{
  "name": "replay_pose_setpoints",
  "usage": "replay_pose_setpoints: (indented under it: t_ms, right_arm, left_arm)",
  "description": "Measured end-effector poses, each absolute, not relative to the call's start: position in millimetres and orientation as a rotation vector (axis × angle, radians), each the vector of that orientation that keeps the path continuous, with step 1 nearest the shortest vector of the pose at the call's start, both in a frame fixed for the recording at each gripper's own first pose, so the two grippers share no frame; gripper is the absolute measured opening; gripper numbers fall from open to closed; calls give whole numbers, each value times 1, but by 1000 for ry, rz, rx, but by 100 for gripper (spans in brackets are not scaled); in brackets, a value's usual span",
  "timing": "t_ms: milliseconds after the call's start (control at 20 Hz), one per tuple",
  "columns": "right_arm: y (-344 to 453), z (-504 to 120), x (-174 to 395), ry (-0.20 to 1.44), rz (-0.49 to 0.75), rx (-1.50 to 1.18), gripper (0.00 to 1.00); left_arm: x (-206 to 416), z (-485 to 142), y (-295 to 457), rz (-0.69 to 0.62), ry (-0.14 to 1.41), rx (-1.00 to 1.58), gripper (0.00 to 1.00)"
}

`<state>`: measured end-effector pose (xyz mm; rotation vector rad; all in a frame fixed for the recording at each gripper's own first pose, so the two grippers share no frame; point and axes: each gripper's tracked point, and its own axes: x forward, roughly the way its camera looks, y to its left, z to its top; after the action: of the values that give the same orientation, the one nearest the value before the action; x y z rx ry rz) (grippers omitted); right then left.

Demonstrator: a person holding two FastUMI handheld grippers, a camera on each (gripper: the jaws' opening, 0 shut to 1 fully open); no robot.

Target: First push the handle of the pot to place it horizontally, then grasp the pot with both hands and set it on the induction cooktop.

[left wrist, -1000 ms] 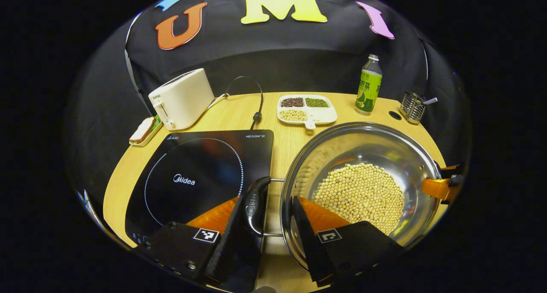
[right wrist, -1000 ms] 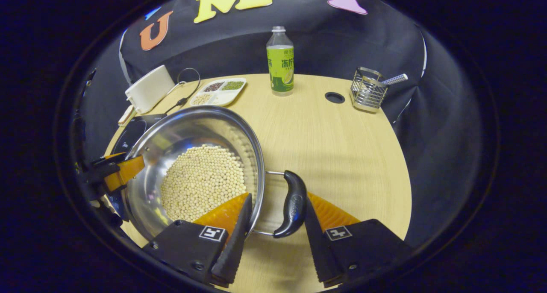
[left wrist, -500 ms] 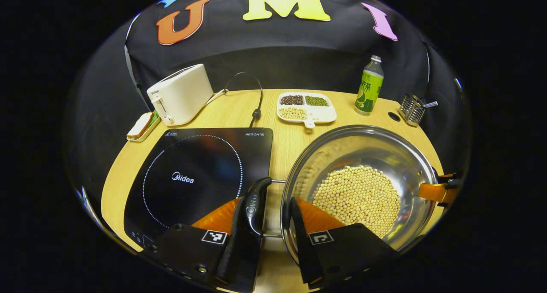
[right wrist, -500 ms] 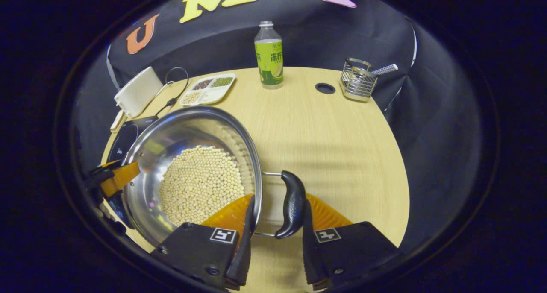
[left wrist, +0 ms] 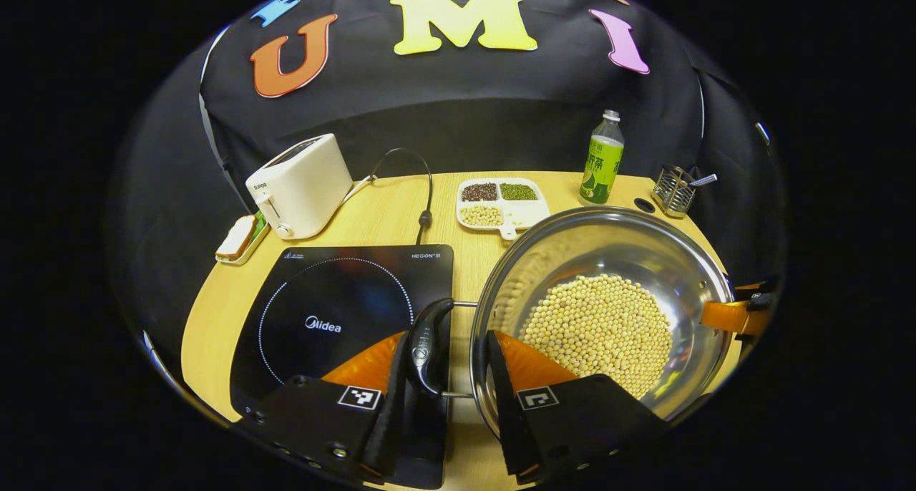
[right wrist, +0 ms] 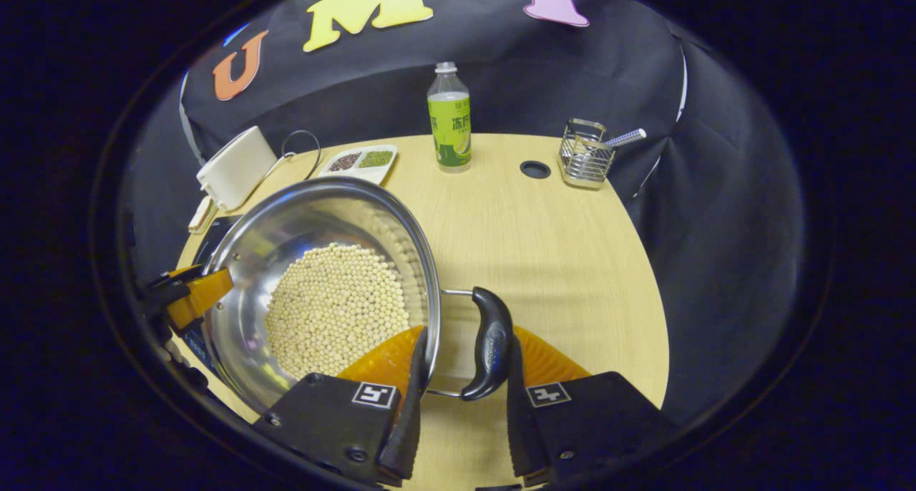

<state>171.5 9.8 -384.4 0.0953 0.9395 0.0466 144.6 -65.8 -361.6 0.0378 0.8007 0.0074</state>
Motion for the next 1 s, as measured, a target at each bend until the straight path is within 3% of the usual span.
replay_pose_setpoints:
  t_ms: [1000]
  right_arm:
    - [170, -339, 162, 925, 86, 113, 50]
  left_arm:
    - [132, -323, 92, 51, 772, 64, 54]
